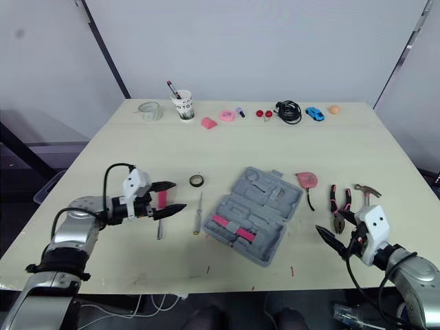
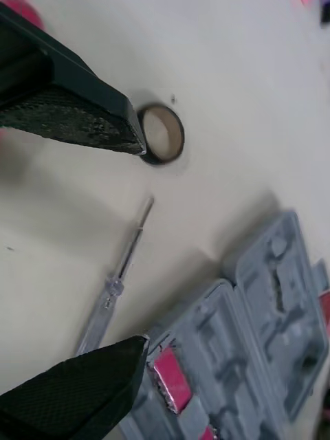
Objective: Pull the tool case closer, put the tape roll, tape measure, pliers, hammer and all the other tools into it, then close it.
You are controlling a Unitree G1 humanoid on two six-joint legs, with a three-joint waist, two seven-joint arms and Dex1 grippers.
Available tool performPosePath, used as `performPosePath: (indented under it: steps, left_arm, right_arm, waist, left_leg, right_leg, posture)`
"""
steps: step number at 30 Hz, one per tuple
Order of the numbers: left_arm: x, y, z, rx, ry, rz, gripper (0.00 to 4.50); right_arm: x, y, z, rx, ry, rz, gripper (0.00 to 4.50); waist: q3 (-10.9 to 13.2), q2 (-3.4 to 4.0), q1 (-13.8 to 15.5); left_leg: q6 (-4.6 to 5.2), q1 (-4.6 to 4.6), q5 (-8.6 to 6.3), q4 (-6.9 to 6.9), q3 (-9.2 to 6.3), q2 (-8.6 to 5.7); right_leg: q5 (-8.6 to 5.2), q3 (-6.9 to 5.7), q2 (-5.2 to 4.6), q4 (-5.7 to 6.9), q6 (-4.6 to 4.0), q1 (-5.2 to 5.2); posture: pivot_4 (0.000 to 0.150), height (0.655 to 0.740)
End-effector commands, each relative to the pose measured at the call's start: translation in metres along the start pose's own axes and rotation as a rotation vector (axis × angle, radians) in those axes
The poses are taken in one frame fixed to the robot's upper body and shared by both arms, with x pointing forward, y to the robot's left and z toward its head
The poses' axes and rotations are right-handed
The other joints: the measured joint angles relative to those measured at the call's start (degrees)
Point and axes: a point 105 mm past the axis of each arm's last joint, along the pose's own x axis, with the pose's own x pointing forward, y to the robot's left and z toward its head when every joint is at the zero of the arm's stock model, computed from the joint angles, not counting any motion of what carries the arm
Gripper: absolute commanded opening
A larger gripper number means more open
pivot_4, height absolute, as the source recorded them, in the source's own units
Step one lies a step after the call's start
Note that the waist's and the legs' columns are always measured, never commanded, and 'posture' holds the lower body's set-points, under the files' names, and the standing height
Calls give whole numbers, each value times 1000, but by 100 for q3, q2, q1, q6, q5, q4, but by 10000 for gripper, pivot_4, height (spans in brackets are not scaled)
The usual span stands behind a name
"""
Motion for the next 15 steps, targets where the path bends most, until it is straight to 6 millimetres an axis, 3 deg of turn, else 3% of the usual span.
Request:
performPosePath:
  steps: [1,2,5,7,10,11,12,14,15]
  left_arm:
    - [23,3,10,43,22,-51,44447]
    - [30,5,13,46,25,-57,44447]
    - [49,7,19,51,38,-81,45000]
    - [59,8,19,64,65,-86,39493]
    - [73,10,22,62,83,-84,26595]
    - [76,10,22,59,89,-82,24515]
    - [79,10,22,59,98,-81,19398]
    - [85,12,23,56,115,-71,13306]
    - [86,12,23,55,122,-68,9729]
  right_arm:
    - [13,5,6,-37,28,31,45000]
    - [16,6,5,-39,38,35,45000]
    - [27,9,6,-44,53,48,35951]
    - [33,13,3,-60,88,75,27397]
    - [40,17,-2,-83,135,103,11695]
    - [42,18,-3,-93,146,108,9720]
    - [45,19,-4,-103,158,115,4651]
    - [50,22,-7,-125,186,136,0]
    - [52,23,-8,-132,195,143,0]
  waist:
    - [1,-2,4]
    - [2,-4,6]
    - [2,-7,0]
    - [2,-7,-5]
    - [3,-9,-15]
    - [3,-9,-15]
    - [4,-10,-13]
    - [6,-14,-15]
    - [7,-15,-14]
  left_leg:
    - [0,-1,0,0,1,0]
    - [0,-3,0,0,7,0]
    - [0,-8,1,4,3,-3]
    - [0,-9,1,5,4,-3]
    - [0,-10,0,4,1,-3]
    - [0,-10,0,4,1,-3]
    - [0,-10,0,4,1,-3]
    - [1,-11,1,4,1,-3]
    - [1,-11,1,5,1,-3]
  right_leg:
    - [0,-3,1,0,0,0]
    - [0,-5,2,0,0,0]
    - [0,-2,8,1,1,1]
    - [0,-2,9,1,1,1]
    - [0,-2,11,0,2,1]
    - [0,-2,11,0,2,1]
    - [0,-2,11,0,2,1]
    - [0,-2,11,0,2,0]
    - [0,-3,11,0,3,0]
  posture:
    - [1500,7400]
    - [1500,7400]
    - [1500,7400]
    - [1500,7400]
    - [1500,7400]
    - [1500,7400]
    - [1500,7400]
    - [1500,7400]
    - [1500,7400]
